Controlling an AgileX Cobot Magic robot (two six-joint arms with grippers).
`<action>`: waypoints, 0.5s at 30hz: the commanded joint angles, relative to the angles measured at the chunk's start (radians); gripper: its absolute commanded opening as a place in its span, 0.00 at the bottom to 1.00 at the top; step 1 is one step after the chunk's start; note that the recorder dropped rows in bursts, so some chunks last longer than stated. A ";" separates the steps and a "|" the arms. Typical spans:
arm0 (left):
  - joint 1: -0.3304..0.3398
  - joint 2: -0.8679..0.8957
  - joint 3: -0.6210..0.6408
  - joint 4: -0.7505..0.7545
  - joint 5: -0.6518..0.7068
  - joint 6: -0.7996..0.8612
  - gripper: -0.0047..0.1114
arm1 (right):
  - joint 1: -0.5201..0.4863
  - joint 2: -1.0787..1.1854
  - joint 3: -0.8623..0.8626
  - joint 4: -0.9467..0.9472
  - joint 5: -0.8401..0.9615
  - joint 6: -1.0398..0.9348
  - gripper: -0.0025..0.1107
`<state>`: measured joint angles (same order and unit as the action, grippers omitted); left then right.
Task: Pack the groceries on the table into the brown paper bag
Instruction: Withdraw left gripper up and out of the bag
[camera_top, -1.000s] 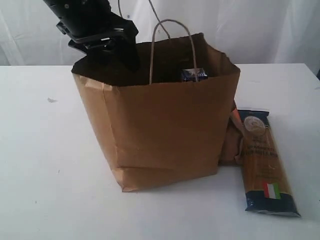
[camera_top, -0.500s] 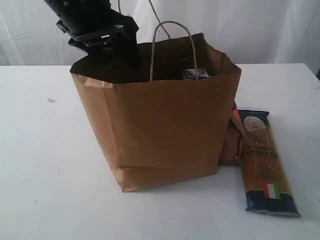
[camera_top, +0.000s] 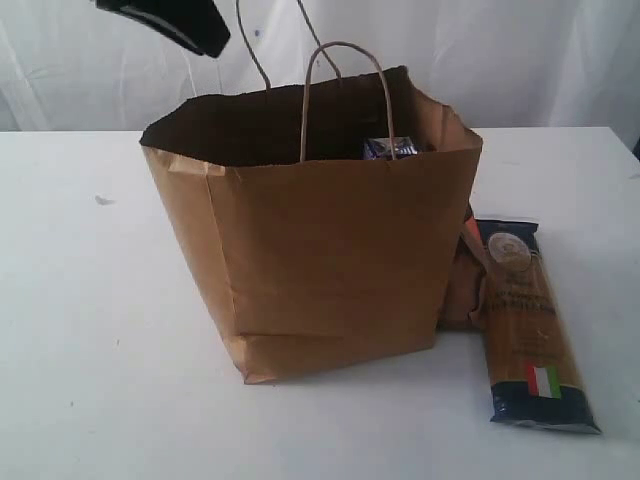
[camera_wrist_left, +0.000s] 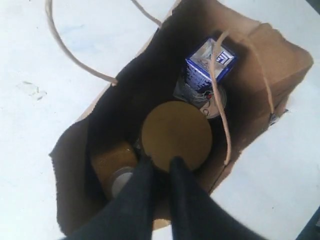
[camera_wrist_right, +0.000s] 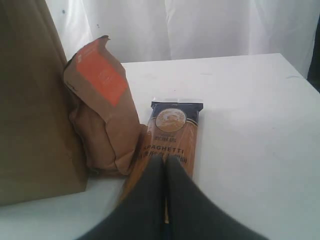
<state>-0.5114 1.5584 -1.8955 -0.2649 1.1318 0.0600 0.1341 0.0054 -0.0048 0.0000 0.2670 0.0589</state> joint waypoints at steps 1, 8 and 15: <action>0.000 -0.067 -0.003 0.063 0.089 0.003 0.04 | -0.004 -0.005 0.005 0.000 -0.006 0.000 0.02; 0.000 -0.202 0.047 0.319 0.089 -0.145 0.04 | -0.004 -0.005 0.005 0.000 -0.006 0.000 0.02; 0.000 -0.417 0.336 0.327 -0.113 -0.180 0.04 | -0.004 -0.005 0.005 0.000 -0.006 0.000 0.02</action>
<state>-0.5114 1.2225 -1.6750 0.0608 1.0840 -0.0994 0.1341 0.0054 -0.0048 0.0000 0.2670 0.0589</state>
